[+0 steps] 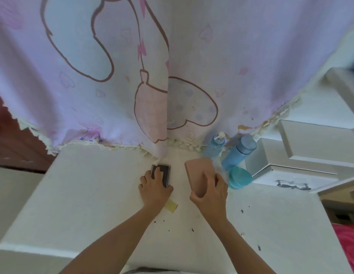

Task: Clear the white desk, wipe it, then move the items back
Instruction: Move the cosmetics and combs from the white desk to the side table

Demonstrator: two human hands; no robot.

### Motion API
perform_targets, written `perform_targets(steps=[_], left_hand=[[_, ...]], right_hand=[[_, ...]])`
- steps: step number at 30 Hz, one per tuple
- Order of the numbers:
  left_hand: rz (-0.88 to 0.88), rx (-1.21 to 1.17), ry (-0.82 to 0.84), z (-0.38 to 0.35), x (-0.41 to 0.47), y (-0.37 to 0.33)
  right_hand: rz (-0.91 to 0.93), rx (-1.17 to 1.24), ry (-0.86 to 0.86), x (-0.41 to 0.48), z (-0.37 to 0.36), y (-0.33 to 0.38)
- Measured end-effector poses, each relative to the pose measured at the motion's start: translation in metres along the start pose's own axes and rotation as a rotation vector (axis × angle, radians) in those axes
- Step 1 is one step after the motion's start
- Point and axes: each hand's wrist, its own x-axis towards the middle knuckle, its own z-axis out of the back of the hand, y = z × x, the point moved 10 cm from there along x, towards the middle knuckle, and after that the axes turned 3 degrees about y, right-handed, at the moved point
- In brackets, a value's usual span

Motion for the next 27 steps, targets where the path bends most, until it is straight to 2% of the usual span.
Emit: perform_targets(steps=[10, 13, 19, 27], left_hand=[[0.369, -0.082, -0.324, 0.094, -0.051, 0.137], [0.497, -0.143, -0.395, 0.112, -0.085, 0.169], [0.646, -0.268, -0.586, 0.137, -0.165, 0.204], [0.820, -0.302, -0.706, 0.137, -0.285, 0.238]], right_hand=[[0.429, -0.131, 0.341, -0.008, -0.088, 0.117], [0.565, -0.154, 0.390, -0.019, -0.100, 0.155], [0.852, -0.182, 0.451, -0.061, -0.118, 0.202], [1.130, -0.140, 0.567, -0.167, -0.133, 0.221]])
